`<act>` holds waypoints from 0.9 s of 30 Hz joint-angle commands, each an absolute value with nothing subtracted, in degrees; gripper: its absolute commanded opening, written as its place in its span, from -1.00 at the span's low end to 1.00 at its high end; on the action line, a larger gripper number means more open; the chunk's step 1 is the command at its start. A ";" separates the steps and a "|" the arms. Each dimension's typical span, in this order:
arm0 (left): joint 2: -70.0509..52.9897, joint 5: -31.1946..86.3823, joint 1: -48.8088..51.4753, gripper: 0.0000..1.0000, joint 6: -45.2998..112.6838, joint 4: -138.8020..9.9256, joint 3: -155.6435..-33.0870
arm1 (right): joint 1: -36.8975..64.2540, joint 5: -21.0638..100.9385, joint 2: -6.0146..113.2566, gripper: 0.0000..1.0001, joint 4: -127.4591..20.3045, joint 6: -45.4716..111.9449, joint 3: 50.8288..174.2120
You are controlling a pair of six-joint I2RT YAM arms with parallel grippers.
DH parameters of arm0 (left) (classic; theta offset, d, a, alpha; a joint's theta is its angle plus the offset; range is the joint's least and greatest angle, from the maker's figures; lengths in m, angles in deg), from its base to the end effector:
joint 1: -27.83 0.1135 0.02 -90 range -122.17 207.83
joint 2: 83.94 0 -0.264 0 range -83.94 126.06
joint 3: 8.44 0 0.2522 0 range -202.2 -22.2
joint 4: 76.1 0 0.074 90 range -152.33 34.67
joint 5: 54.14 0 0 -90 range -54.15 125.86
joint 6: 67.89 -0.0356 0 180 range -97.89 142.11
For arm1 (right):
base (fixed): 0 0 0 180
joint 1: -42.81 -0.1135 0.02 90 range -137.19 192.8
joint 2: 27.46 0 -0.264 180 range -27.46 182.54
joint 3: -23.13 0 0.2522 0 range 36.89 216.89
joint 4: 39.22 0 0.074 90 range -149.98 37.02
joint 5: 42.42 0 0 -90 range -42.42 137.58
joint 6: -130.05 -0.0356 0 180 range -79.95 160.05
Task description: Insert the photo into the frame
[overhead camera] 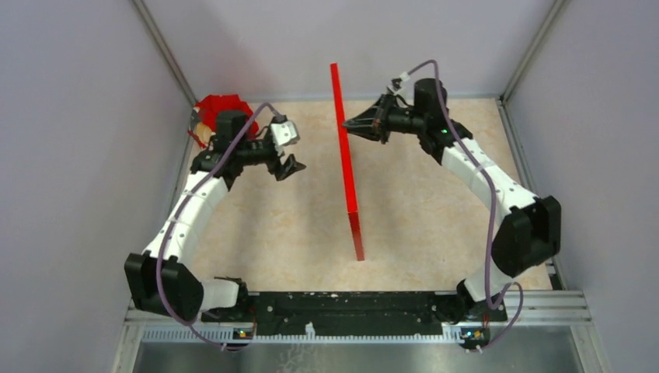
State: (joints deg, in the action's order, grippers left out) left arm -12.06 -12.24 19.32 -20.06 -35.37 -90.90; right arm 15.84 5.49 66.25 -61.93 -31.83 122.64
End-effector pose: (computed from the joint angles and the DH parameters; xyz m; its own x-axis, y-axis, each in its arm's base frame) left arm 0.2635 -0.0662 0.3616 0.1255 0.4345 -0.8919 0.8785 0.3690 0.3034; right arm 0.3315 0.1955 0.3732 -0.9437 0.3111 -0.1123 -0.0361 0.2406 0.9700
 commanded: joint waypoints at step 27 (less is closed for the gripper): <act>22.28 2.09 9.08 0.32 -14.05 -26.42 -102.69 | 45.71 1.79 38.73 -0.99 -59.97 -20.68 81.20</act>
State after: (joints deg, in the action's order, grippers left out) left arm 20.73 -1.20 4.76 -10.23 -30.61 -103.27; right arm 46.18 4.82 41.97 -73.36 -14.54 88.89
